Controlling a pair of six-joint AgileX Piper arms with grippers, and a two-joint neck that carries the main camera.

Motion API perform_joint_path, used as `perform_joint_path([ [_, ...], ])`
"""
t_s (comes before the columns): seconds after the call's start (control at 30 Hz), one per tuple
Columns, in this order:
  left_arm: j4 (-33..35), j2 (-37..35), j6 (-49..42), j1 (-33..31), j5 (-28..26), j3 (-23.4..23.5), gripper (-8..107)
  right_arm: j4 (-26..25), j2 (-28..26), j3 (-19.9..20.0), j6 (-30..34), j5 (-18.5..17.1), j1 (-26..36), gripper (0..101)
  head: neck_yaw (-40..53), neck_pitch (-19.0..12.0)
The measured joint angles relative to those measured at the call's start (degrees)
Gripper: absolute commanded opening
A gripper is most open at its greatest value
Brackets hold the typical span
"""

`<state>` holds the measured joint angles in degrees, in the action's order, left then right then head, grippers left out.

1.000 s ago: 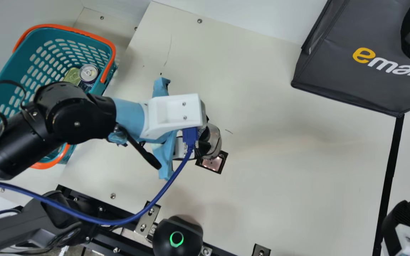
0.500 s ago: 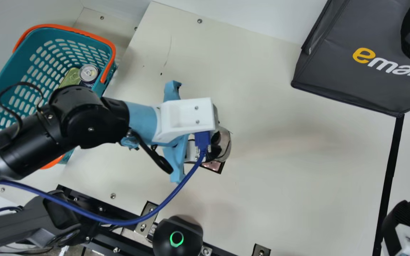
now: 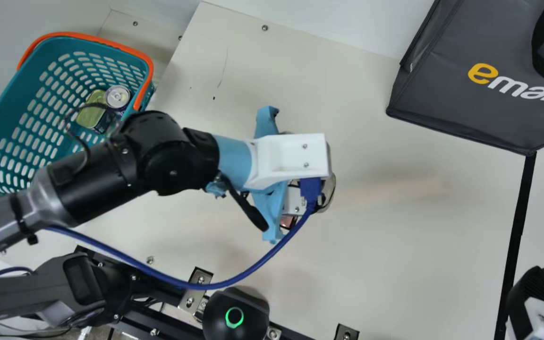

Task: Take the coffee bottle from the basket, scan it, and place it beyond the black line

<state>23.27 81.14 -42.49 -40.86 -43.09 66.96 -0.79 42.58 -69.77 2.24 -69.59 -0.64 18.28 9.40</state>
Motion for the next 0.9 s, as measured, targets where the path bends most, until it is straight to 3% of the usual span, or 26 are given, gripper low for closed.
perform_joint_path([
  [0.9,-5.1,11.9,3.1,-6.0,2.2,9.4,10,0.0,0.0,0.0,0.0,0.0,0.0,91,0.0,0.0],
])
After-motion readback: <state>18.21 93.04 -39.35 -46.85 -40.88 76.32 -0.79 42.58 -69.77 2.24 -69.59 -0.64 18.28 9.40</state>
